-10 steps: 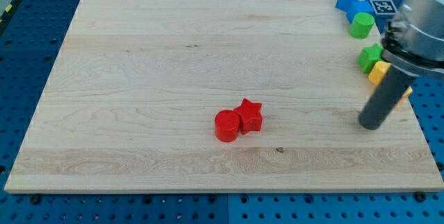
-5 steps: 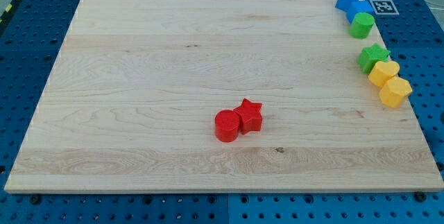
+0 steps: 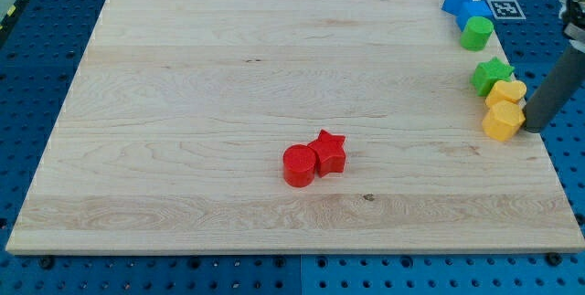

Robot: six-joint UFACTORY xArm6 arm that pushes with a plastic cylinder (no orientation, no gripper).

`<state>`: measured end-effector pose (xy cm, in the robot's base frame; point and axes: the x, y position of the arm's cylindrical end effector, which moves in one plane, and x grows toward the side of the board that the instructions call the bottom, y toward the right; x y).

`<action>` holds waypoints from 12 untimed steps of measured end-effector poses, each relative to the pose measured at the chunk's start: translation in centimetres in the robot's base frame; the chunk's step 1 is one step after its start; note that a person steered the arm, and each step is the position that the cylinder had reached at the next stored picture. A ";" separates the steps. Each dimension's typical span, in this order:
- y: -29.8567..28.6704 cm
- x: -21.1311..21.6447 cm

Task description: Place the yellow hexagon towards the left of the board

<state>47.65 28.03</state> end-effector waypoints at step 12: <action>-11.2 0.3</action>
